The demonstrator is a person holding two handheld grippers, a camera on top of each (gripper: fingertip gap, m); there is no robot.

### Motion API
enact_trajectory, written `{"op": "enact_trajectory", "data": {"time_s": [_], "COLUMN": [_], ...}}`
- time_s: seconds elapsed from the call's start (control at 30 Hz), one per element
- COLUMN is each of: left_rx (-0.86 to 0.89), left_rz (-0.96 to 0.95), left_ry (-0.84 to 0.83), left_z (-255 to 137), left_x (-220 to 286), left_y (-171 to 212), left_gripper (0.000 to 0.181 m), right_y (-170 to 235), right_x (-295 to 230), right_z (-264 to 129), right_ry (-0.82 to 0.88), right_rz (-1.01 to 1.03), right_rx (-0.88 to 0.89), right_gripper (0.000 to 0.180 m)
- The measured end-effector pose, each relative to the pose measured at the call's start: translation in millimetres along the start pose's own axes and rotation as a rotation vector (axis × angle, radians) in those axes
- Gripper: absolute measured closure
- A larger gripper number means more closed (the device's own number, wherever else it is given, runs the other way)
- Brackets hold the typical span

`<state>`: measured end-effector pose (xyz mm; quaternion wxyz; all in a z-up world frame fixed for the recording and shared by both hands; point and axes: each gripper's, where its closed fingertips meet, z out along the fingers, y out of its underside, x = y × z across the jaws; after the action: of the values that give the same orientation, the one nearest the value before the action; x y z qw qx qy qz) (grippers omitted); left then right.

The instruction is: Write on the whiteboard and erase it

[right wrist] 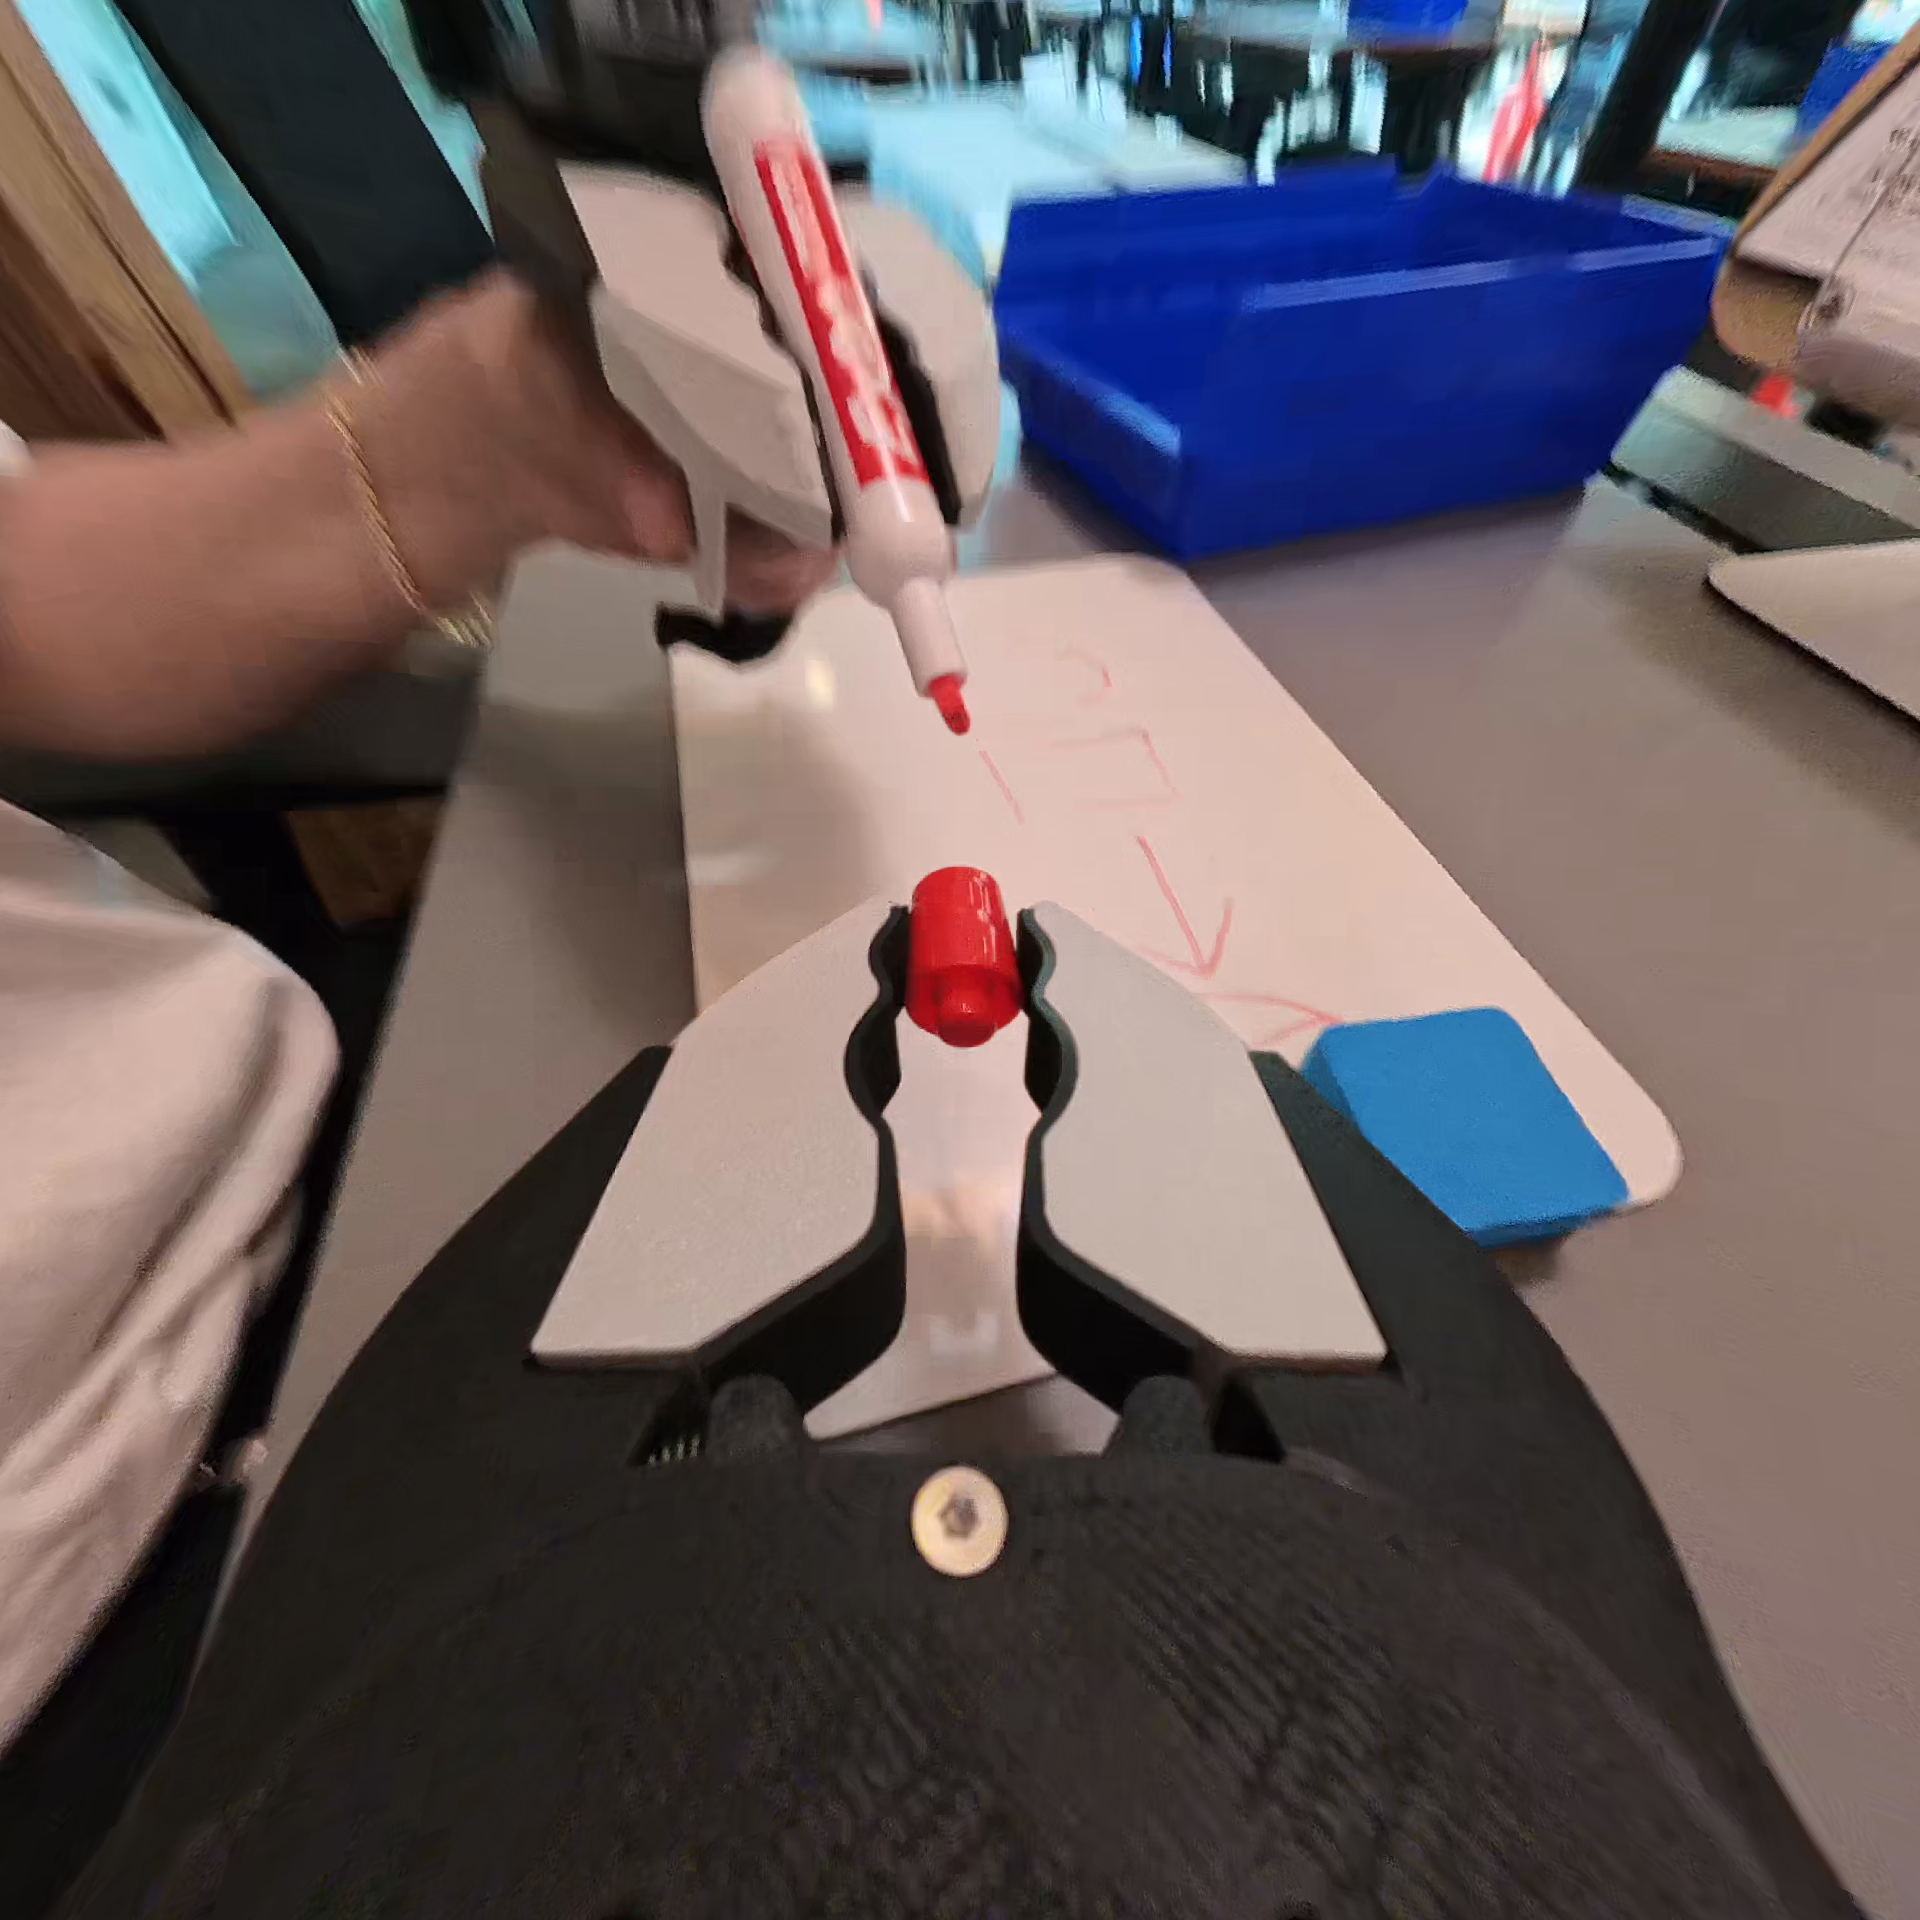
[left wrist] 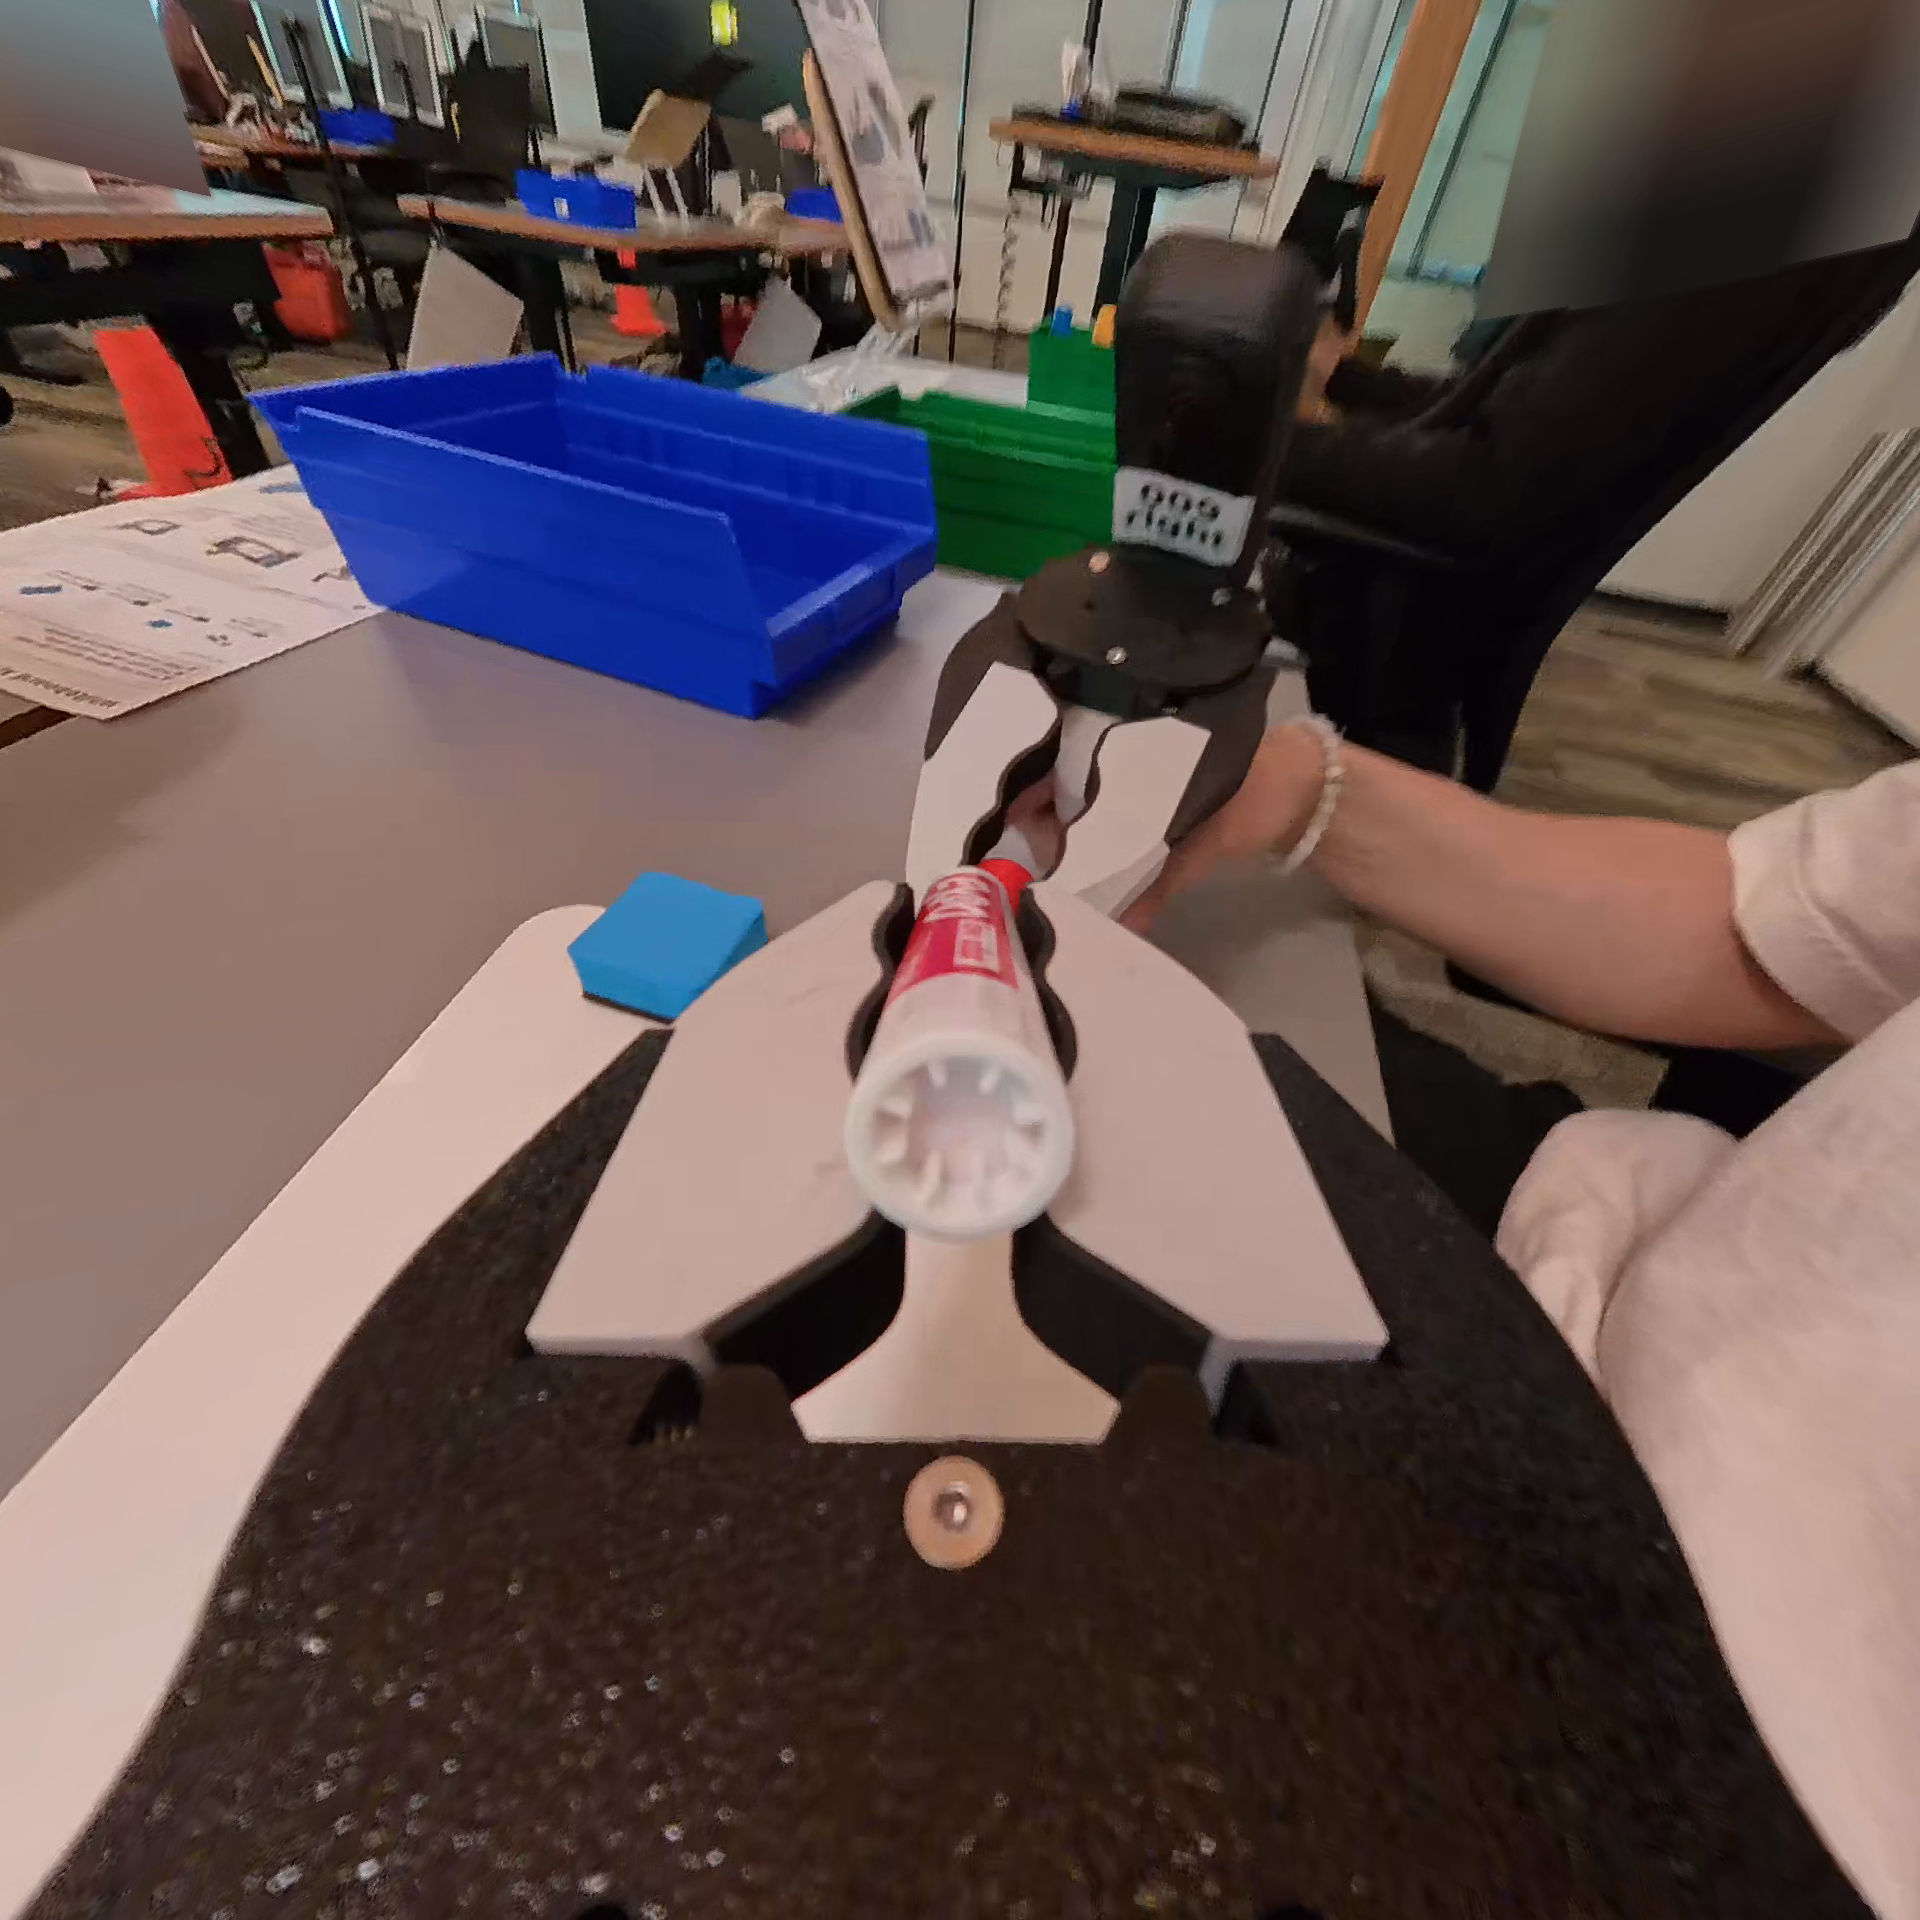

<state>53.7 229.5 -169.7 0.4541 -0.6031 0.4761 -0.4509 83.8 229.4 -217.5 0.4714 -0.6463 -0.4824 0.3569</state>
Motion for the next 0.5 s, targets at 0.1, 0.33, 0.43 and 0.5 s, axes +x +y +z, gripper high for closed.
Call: {"op": "enact_trajectory", "data": {"time_s": [0.1, 0.33, 0.43, 0.5], "left_rx": [0.090, 0.170, 0.177, 0.176], "left_rz": [-0.071, -0.086, -0.066, -0.057], "left_ry": [0.064, 0.128, 0.143, 0.143], "left_z": [0, 1, 2, 3], "left_x": [4, 14, 19, 20], "left_y": [-10, -23, -26, -27], "left_gripper": [0.162, 0.162, 0.162, 0.162], "right_y": [-29, -56, -59, -56], "right_x": [-8, -17, -20, -20], "right_z": [-13, -30, -29, -26], "right_ry": [-0.142, -0.318, -0.356, -0.354], "right_rz": [0.142, 0.277, 0.316, 0.319], "right_rx": [0.252, 0.477, 0.495, 0.476], "right_gripper": [0.160, 0.160, 0.160, 0.160]}}
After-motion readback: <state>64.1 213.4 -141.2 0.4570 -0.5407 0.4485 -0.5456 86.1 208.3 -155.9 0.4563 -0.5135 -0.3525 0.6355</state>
